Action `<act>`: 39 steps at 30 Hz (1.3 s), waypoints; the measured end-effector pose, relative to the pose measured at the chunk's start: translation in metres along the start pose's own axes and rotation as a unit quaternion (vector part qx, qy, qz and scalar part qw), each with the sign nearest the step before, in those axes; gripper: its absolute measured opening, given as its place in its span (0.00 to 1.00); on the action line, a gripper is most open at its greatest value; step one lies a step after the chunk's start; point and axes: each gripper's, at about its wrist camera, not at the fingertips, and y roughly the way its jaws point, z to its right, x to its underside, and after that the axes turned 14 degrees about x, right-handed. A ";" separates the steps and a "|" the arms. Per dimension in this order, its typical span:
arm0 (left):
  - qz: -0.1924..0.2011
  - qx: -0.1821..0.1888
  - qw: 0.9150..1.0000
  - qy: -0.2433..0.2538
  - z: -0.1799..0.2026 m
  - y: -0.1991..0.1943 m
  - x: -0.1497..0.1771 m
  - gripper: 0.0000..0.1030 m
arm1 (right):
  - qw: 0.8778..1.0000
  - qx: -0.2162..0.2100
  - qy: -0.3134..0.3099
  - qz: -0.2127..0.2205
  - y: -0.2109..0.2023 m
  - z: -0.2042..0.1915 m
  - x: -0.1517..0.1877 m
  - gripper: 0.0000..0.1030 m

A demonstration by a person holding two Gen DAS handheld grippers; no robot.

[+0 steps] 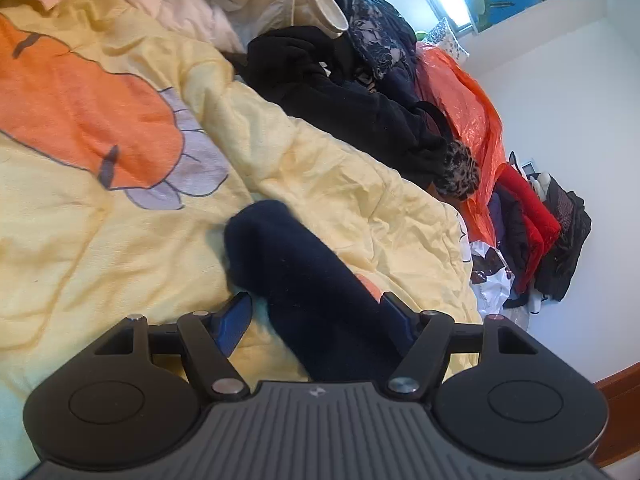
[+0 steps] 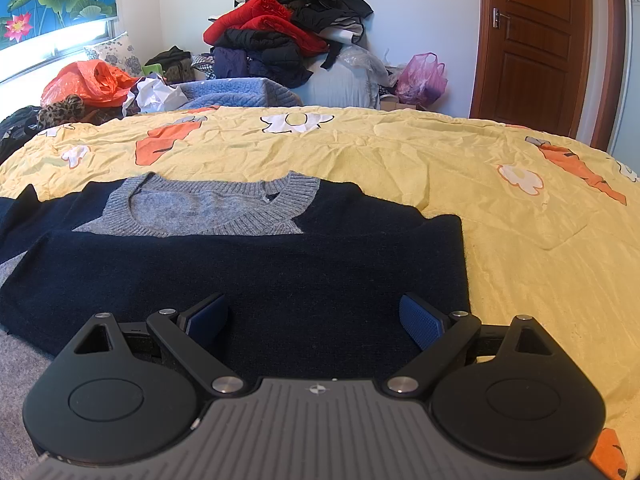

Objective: Fold small clothes

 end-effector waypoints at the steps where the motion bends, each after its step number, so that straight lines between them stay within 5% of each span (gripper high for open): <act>1: 0.002 -0.004 1.000 0.005 0.002 0.002 0.001 0.64 | 1.000 0.000 0.000 0.000 0.000 0.000 0.000 0.91; 5: -0.012 -0.017 1.000 0.014 0.006 0.011 0.005 0.23 | 1.000 -0.001 0.001 0.000 0.000 0.001 0.000 0.91; 8: -0.013 -0.028 0.999 0.033 0.011 0.011 0.006 0.10 | 1.000 -0.003 0.004 0.001 0.000 0.000 0.000 0.91; 12: 0.006 -0.044 0.996 0.079 0.031 0.002 0.010 0.05 | 1.000 -0.005 0.007 0.001 0.000 0.001 0.000 0.91; 15: 0.023 -0.028 0.985 0.167 0.077 -0.012 0.029 0.04 | 1.000 -0.006 0.008 0.002 0.000 0.002 0.000 0.91; 17: 0.015 -0.004 0.970 0.242 0.116 -0.020 0.061 0.04 | 1.000 -0.006 0.009 0.002 0.000 0.002 0.000 0.91; 19: -0.013 0.040 0.944 0.326 0.157 -0.026 0.115 0.04 | 1.000 -0.006 0.009 0.002 0.000 0.003 0.000 0.91; 23: -0.135 0.149 0.869 0.453 0.204 -0.041 0.263 0.03 | 1.000 -0.009 0.014 0.002 0.000 0.004 0.000 0.91; 27: -0.261 0.166 0.808 0.501 0.193 -0.041 0.379 0.04 | 1.000 -0.015 0.023 0.003 -0.001 0.007 0.000 0.91; 30: -0.280 0.153 0.785 0.530 0.186 -0.048 0.404 0.04 | 0.999 -0.020 0.029 0.003 -0.001 0.009 0.001 0.91; 34: -0.266 0.171 0.761 0.566 0.185 -0.076 0.400 0.10 | 0.999 -0.032 0.037 0.003 0.000 0.012 0.001 0.93; 37: -0.250 0.194 0.758 0.570 0.177 -0.100 0.391 0.48 | 0.999 -0.035 0.039 0.003 0.000 0.012 0.000 0.94; 38: -0.240 0.194 0.763 0.568 0.173 -0.105 0.389 0.71 | 0.999 -0.035 0.038 0.003 0.000 0.012 0.000 0.94; 39: -0.226 0.196 0.769 0.564 0.169 -0.109 0.385 0.77 | 0.999 -0.034 0.038 0.003 0.000 0.012 0.001 0.94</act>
